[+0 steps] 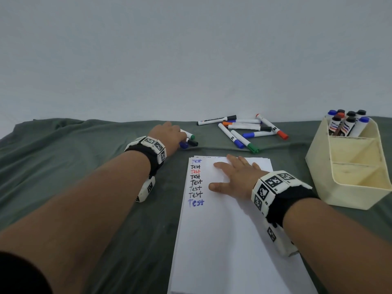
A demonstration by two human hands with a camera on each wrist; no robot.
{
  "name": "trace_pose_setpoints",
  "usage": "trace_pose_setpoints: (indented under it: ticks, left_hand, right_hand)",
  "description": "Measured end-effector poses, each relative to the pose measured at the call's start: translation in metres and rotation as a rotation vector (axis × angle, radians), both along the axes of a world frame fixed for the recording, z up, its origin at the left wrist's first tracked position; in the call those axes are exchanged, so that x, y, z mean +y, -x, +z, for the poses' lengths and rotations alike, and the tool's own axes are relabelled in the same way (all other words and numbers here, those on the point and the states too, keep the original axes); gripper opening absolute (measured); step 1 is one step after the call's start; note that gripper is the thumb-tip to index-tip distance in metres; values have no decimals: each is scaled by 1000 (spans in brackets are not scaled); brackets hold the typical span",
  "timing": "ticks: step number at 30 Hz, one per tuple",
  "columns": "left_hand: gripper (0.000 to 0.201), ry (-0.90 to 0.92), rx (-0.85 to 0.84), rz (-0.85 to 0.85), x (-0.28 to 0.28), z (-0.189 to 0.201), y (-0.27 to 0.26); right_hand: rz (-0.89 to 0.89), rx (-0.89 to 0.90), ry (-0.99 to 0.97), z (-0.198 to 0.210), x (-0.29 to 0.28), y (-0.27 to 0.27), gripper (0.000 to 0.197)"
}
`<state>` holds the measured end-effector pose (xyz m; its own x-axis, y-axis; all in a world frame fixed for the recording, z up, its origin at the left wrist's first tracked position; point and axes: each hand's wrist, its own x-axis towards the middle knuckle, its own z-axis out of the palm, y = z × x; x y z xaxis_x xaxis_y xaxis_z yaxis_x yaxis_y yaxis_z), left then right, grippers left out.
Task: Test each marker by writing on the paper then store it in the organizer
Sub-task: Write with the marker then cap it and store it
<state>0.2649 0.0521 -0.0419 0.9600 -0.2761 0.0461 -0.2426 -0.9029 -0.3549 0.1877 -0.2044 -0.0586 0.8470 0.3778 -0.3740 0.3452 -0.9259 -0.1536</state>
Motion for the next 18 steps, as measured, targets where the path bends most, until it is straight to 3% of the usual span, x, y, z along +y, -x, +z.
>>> trace_pose_setpoints:
  ticks: [6,14,18]
  left_hand:
    - [26,59,-92,-22,-5,4,12]
    - [19,384,-340,-123,-11,26,67]
    - [16,640,-265,-256,-15,41,103]
  right_hand:
    - [-2,-22,-24,3,1,2,82]
    - [-14,-148,-195,12,2,3,89]
    - [42,-338,-263,17,1,4,101]
